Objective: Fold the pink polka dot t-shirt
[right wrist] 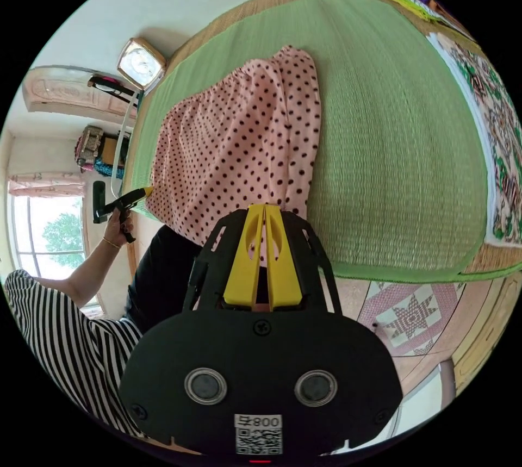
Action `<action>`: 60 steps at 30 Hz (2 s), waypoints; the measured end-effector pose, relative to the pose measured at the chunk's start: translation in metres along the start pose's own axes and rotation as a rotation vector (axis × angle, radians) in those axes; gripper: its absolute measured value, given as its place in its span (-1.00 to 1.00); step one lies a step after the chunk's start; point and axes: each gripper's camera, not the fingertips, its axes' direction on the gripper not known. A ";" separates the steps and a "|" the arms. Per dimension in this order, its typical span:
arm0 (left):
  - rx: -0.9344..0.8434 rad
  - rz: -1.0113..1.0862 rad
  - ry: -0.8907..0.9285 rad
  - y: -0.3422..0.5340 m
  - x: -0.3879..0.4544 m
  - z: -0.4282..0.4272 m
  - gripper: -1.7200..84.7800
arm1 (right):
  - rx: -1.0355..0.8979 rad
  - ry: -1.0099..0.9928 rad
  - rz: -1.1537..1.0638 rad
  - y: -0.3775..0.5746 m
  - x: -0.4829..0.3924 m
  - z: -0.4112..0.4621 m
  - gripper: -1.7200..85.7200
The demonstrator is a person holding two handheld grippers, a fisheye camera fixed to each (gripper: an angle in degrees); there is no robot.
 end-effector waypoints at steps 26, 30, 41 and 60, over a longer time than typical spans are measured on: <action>-0.063 0.303 0.140 0.068 0.102 0.099 -0.88 | 0.243 -0.508 0.399 0.137 0.164 0.001 -0.81; -0.134 0.438 0.156 0.074 0.146 0.135 -0.87 | 0.277 -0.542 0.416 0.143 0.178 0.003 -0.90; -0.205 0.876 0.112 0.089 0.307 0.233 -0.76 | 0.320 -0.555 0.240 0.131 0.158 -0.030 -0.95; -0.183 0.882 0.014 0.106 0.367 0.310 -0.94 | 0.264 -0.471 0.220 0.030 0.183 -0.028 -0.82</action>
